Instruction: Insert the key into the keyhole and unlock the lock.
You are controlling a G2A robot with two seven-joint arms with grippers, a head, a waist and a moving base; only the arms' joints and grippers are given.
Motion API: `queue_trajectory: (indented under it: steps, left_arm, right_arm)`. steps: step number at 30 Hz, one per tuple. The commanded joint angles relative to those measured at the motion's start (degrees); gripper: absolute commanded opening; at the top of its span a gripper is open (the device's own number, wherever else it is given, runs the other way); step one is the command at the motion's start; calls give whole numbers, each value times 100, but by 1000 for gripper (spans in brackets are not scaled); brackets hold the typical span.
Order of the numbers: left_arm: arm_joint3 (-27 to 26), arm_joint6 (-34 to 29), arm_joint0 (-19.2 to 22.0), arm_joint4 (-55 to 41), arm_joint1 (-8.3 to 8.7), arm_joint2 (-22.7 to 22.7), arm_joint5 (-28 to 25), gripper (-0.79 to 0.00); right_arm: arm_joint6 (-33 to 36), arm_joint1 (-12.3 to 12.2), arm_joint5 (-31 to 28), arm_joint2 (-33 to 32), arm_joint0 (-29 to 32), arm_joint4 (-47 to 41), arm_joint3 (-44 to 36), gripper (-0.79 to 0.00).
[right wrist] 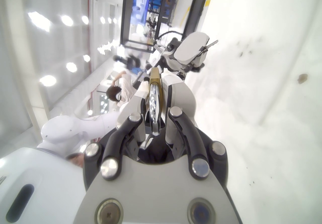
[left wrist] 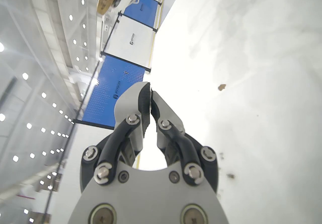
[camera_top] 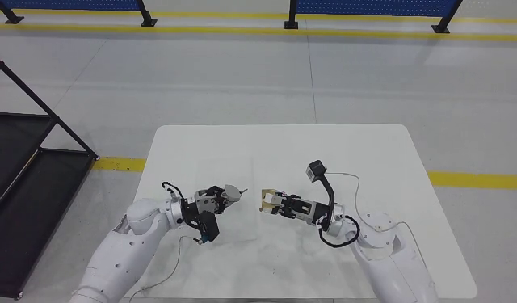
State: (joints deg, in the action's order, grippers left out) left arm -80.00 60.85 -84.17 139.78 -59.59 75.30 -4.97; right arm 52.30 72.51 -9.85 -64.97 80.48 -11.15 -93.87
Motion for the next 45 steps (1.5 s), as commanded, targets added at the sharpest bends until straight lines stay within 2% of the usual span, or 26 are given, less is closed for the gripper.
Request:
queue_trajectory:
  steps: [1, 7, 21, 24, 27, 34, 40, 45]
  left_arm:
    - [173, 350, 106, 154, 9, -47, 518, -785]
    - [559, 779, 420, 503, 22, -171, 1433, -785]
    - [582, 773, 437, 476, 19, -173, 1485, -785]
    - [306, 439, 399, 999, 56, -109, 1904, -785]
    - [83, 456, 306, 1345, 114, 13, 2212, -785]
    - [-193, 1034, 273, 1973, 269, 277, 2594, -785]
    - [-341, 1602, 229, 1605, 329, 325, 2925, -785]
    - [-350, 1920, 279, 1178, 354, 270, 2920, -785]
  right_arm:
    - [0, 0, 0, 0, 0, 0, 0, -785]
    - [0, 0, 0, 0, 0, 0, 0, -785]
    - [0, 0, 0, 0, 0, 0, 0, -785]
    - [0, 0, 0, 0, 0, 0, 0, -785]
    - [-45, -1, 26, 5, 9, 19, 2, -785]
    - [664, -78, 434, -93, -147, -287, 119, -785]
    - [1019, -124, 695, -115, -400, -355, 274, -785]
    - [1081, -131, 769, -24, -602, -387, 381, -785]
